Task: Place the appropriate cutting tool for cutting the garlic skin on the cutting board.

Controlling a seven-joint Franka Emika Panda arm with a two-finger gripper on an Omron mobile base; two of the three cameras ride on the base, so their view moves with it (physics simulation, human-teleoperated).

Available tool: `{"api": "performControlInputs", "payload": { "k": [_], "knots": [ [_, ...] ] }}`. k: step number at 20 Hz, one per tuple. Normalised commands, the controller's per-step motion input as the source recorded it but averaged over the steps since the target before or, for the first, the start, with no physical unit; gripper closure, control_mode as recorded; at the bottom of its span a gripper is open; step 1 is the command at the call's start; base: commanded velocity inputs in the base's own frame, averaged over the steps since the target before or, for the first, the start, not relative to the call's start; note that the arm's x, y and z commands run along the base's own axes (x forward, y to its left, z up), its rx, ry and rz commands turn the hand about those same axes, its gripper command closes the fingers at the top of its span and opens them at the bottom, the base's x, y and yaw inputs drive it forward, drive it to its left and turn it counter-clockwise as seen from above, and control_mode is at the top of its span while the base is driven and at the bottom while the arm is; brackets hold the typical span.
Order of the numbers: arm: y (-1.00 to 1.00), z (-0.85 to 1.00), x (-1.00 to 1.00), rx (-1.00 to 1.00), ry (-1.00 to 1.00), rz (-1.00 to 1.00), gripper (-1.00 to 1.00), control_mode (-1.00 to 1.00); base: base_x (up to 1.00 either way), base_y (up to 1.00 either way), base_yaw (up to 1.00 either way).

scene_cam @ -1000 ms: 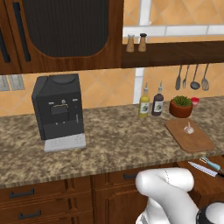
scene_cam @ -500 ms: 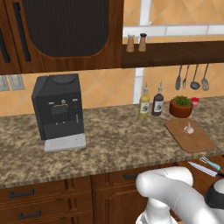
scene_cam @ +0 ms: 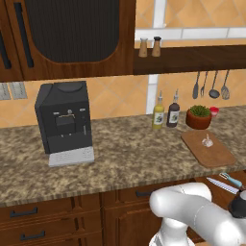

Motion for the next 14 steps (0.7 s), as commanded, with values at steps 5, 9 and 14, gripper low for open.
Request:
{"api": "performControlInputs", "payload": {
  "k": [5,9,14],
  "knots": [
    [0.03,-0.44,0.02,0.00,0.06,0.00,-1.00,-1.00,0.00,0.00,0.00],
    [0.00,-0.21,0.00,0.00,0.00,0.00,-1.00,-1.00,0.00,0.00,0.00],
    [0.00,-0.21,0.00,0.00,0.04,0.01,-1.00,-1.00,0.00,0.00,0.00]
  ]
}}
